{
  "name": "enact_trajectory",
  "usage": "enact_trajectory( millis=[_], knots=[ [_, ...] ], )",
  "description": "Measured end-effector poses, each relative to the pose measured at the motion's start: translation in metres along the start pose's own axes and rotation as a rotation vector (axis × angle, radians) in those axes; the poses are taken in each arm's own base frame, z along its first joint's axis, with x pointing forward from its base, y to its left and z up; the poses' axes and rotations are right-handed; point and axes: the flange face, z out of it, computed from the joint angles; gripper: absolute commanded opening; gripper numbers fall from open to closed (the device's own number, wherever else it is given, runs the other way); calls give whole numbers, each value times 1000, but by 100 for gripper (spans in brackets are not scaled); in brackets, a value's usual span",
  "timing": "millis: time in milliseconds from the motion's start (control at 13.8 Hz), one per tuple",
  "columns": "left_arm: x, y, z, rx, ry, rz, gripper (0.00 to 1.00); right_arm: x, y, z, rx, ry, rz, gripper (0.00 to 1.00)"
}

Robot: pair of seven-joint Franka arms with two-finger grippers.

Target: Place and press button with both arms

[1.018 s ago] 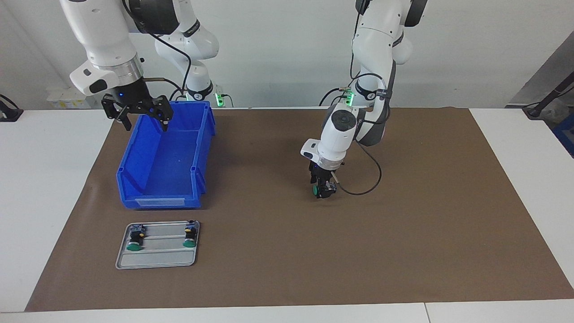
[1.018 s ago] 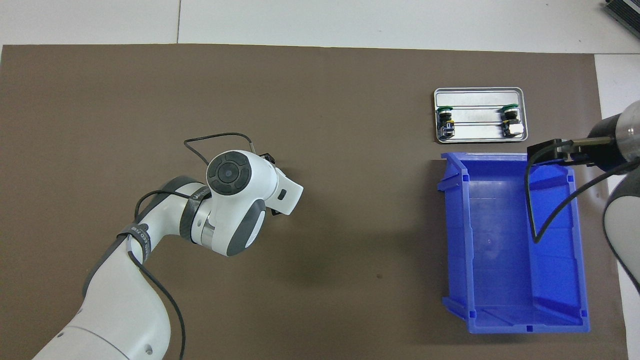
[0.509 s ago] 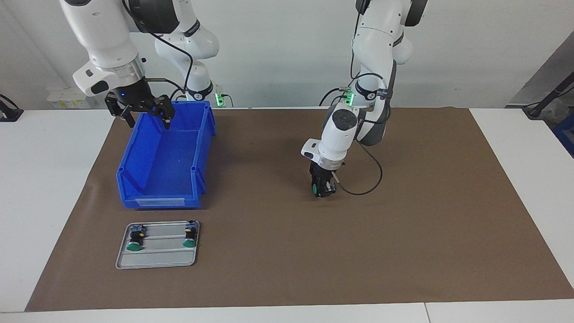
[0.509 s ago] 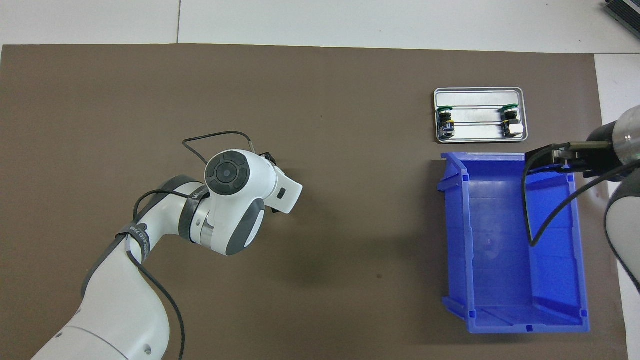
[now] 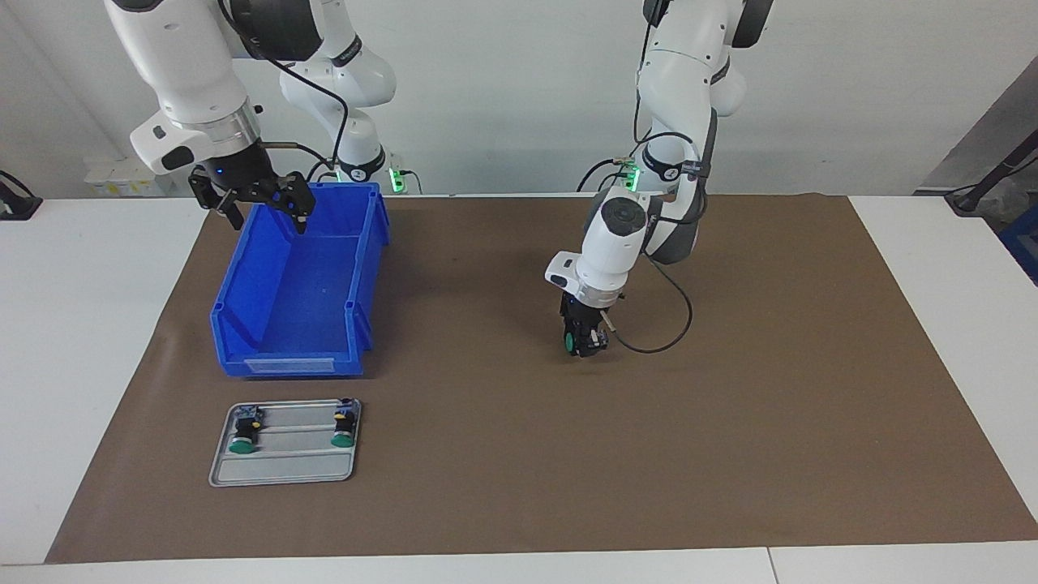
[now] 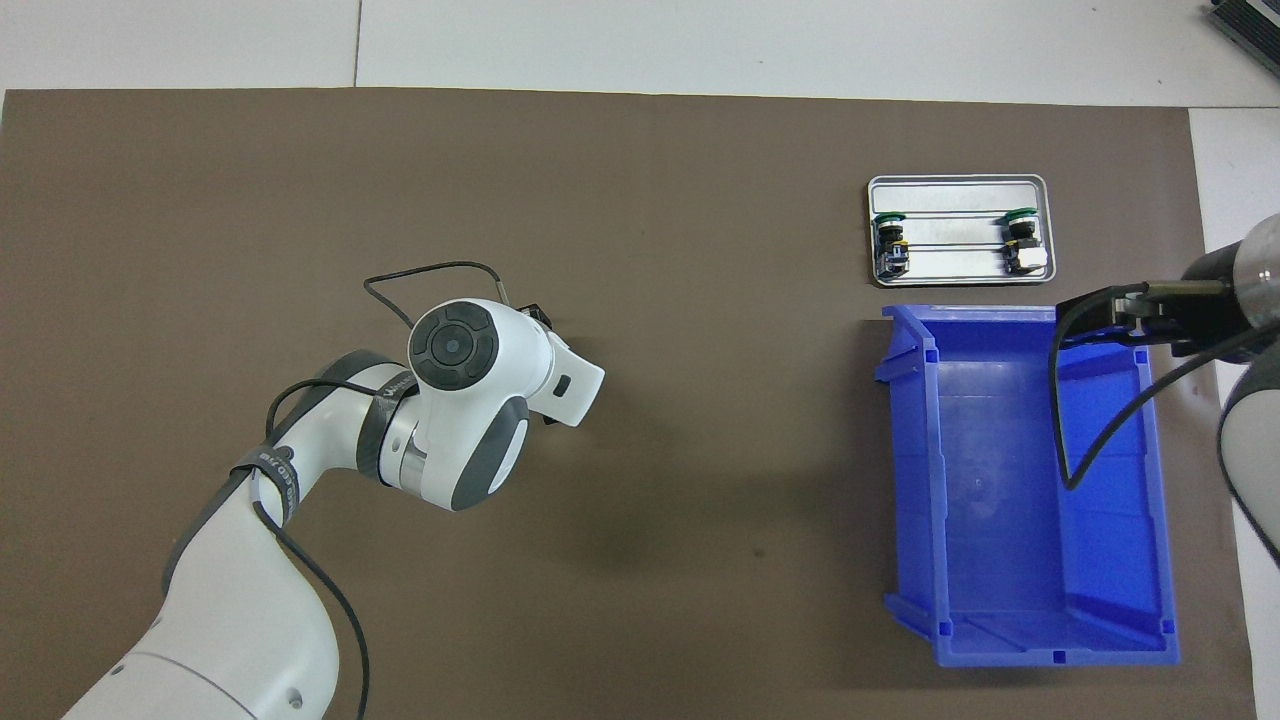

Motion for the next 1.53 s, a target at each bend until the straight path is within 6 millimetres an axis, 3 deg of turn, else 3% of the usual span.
enact_trajectory(
  millis=[364, 800, 1309, 1527],
  knots=[
    [-3, -3, 0, 2, -1, -6, 0, 0, 0, 0, 0, 0, 0, 100],
    [-13, -28, -11, 34, 11, -40, 0, 0, 0, 0, 0, 0, 0, 100],
    [-33, -78, -44, 52, 76, -146, 0, 0, 0, 0, 0, 0, 0, 100],
    [-47, -106, -78, -81, 129, -187, 0, 0, 0, 0, 0, 0, 0, 100]
  ],
)
